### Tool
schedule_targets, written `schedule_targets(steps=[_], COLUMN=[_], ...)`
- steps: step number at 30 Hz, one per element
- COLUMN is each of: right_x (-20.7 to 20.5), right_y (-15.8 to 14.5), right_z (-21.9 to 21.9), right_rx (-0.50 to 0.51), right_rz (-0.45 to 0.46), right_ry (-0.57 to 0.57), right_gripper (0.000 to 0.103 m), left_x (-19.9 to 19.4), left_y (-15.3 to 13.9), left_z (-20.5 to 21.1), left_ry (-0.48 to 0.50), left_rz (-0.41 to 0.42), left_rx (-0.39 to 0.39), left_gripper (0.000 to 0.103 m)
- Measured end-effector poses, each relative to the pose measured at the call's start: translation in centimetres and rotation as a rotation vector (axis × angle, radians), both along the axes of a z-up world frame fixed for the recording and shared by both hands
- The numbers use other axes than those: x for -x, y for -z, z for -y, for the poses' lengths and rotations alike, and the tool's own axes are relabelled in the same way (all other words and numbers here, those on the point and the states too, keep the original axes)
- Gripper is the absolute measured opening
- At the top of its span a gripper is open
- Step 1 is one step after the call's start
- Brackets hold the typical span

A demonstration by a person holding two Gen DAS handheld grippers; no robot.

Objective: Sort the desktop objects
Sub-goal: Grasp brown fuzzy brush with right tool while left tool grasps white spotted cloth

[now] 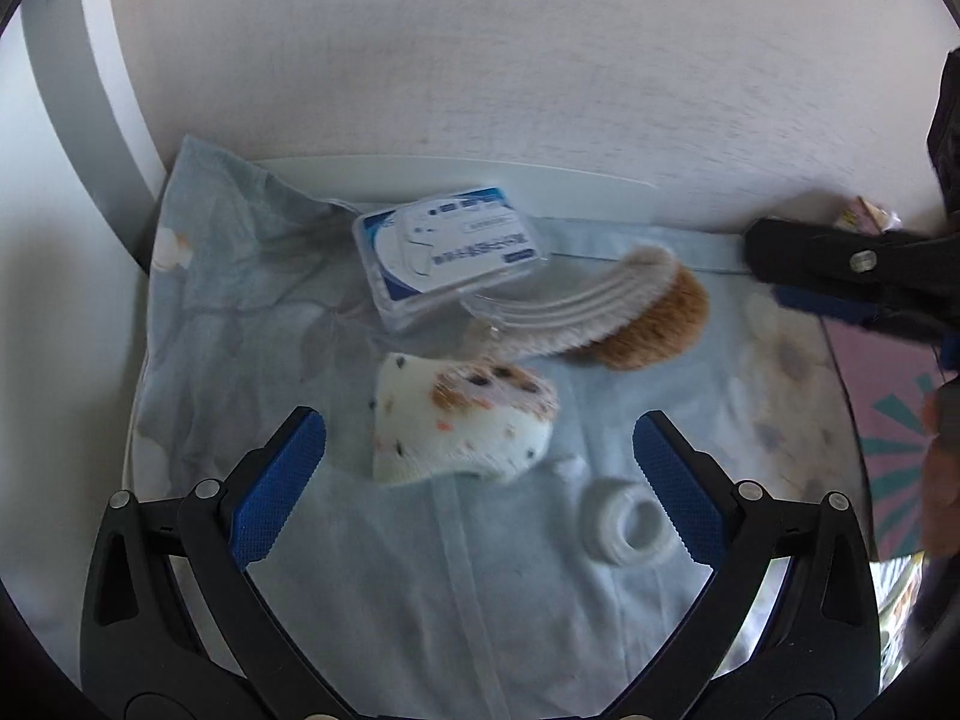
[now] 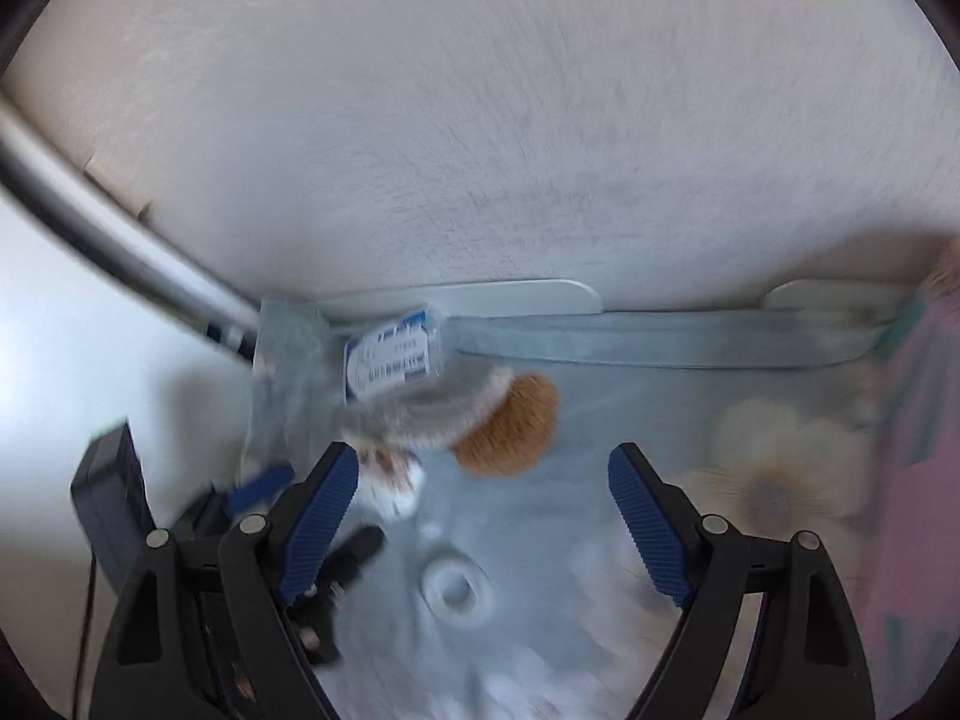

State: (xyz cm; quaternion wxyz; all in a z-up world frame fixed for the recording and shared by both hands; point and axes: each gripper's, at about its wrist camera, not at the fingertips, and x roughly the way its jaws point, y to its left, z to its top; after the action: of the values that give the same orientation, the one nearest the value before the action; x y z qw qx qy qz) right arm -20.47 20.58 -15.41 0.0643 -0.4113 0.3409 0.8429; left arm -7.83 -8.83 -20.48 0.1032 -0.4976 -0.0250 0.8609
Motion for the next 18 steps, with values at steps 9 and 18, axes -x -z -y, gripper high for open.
schedule_targets(steps=[9, 18], right_x=[4.0, 5.4], right_y=[4.9, 5.3], right_z=[0.7, 1.9], right_rx=[0.019, 0.000], right_rz=[0.070, 0.072], right_ry=[0.111, 0.106], right_gripper=[0.083, 0.038], left_x=[1.5, 1.4], left_y=[3.0, 2.6], left_z=[0.4, -0.6], left_ry=[-0.026, 0.059], left_rz=[0.014, 0.004], left_rx=[0.014, -0.030], left_gripper=[0.101, 0.059])
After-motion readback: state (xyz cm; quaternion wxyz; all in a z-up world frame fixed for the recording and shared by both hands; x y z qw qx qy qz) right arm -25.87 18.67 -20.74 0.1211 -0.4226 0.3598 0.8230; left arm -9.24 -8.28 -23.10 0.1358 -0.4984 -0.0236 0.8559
